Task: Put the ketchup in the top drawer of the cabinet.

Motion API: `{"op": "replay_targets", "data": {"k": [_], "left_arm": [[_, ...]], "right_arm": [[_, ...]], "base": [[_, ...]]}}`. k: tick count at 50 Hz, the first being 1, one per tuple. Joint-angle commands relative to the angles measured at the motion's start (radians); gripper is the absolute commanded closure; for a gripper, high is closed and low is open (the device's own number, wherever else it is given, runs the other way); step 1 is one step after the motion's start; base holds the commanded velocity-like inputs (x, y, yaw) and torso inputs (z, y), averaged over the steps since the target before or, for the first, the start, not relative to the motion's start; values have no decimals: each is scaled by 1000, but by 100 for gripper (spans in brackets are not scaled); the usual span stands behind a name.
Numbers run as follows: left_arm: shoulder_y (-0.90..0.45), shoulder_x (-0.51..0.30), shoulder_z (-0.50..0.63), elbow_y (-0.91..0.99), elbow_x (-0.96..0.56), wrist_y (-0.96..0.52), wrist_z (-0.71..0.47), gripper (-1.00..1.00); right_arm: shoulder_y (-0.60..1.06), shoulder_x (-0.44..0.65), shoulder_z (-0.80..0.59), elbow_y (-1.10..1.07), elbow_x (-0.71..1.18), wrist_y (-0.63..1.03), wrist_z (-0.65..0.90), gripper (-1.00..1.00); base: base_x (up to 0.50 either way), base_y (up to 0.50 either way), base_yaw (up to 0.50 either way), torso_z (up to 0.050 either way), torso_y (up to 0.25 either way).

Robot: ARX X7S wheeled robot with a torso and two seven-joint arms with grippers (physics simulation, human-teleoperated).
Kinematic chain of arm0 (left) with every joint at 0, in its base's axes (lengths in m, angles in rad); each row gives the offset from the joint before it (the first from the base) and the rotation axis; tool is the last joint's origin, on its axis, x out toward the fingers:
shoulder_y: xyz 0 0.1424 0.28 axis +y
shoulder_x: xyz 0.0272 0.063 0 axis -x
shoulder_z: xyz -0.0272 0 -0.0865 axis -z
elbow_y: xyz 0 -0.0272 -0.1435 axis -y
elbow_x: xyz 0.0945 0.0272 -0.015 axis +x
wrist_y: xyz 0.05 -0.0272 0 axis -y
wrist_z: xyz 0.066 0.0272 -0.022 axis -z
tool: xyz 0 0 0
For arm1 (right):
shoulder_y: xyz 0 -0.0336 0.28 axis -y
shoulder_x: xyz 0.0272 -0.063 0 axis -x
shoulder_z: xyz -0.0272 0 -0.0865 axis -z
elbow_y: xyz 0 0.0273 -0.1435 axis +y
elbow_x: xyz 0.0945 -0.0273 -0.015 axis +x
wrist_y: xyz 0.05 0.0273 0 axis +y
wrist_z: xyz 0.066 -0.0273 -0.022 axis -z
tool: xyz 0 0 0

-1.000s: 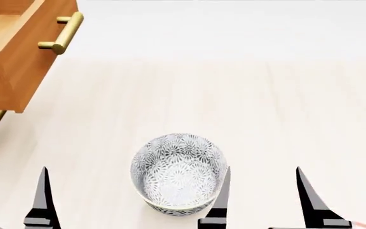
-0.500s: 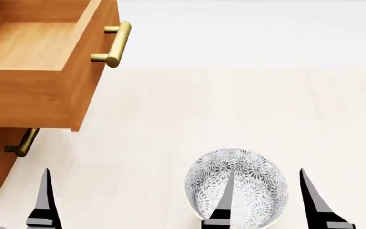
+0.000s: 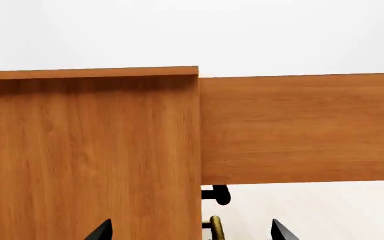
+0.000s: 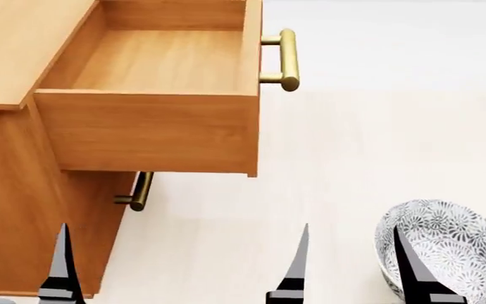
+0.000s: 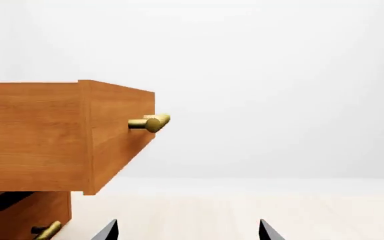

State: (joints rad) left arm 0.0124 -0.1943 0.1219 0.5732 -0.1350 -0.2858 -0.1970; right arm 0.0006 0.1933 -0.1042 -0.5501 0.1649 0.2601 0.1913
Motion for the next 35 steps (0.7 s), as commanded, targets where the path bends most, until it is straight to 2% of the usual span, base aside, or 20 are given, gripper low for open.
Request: {"op": "replay_targets", "data": {"k": [1, 4, 11, 12, 16, 18, 19, 20, 21, 35], "left_arm": [[1, -12, 7, -2, -5, 6, -12, -100], [2, -16, 11, 4, -7, 4, -15, -100], [3, -24, 15, 6, -14, 6, -24, -100], [3, -25, 16, 8, -15, 3, -25, -100], [3, -32, 22, 10, -11, 0, -31, -100], [3, -35, 24, 9, -10, 2, -33, -100], [10, -34, 27, 20, 6, -7, -49, -100], [10, -35, 28, 22, 6, -9, -50, -100], [10, -36, 27, 18, 4, -5, -51, -100], [18, -47, 34, 20, -2, 4, -67, -100]], "right_arm": [[0, 6, -7, 7, 1, -7, 8, -100], [-3, 8, -9, 3, 6, -16, 8, -100], [-4, 15, -5, 3, 30, -15, 9, -100], [11, 23, -1, -51, 41, 46, 19, -100], [-4, 81, 47, -109, 98, 24, -32, -100], [-2, 106, 77, -134, 138, 45, -46, -100], [24, 256, 227, -142, 287, 179, -91, -100], [28, 345, 377, -146, 296, 190, -91, -100], [35, 351, 436, -140, 301, 192, -94, -100], [76, 385, 498, -44, 331, 182, -123, -100]], "base": [[0, 500, 0, 0, 0], [0, 500, 0, 0, 0], [0, 22, 0, 0, 0], [0, 0, 0, 0, 0], [0, 0, 0, 0, 0], [0, 0, 0, 0, 0], [0, 0, 0, 0, 0], [0, 0, 0, 0, 0], [0, 0, 0, 0, 0], [0, 0, 0, 0, 0]]}}
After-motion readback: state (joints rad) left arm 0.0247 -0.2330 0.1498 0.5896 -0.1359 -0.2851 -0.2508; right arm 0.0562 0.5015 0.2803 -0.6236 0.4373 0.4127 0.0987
